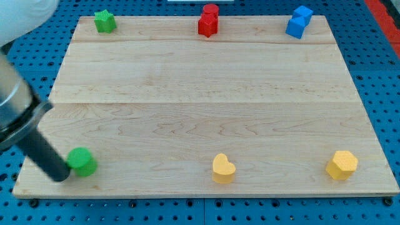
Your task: Push the green circle to the green star
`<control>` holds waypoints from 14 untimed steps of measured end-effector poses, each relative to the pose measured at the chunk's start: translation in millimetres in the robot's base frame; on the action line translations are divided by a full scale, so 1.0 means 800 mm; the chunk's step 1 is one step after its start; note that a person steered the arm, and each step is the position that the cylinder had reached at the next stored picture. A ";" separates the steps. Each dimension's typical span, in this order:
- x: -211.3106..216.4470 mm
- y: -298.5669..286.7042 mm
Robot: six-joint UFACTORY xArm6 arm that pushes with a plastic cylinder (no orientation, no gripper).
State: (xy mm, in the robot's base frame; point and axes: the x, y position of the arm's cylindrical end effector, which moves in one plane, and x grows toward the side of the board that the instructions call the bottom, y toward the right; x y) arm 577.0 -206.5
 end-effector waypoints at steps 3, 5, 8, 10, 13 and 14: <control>0.034 -0.013; -0.081 0.021; 0.022 0.026; -0.096 0.055; -0.109 0.027; -0.077 0.062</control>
State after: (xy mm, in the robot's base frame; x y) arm 515.2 -157.2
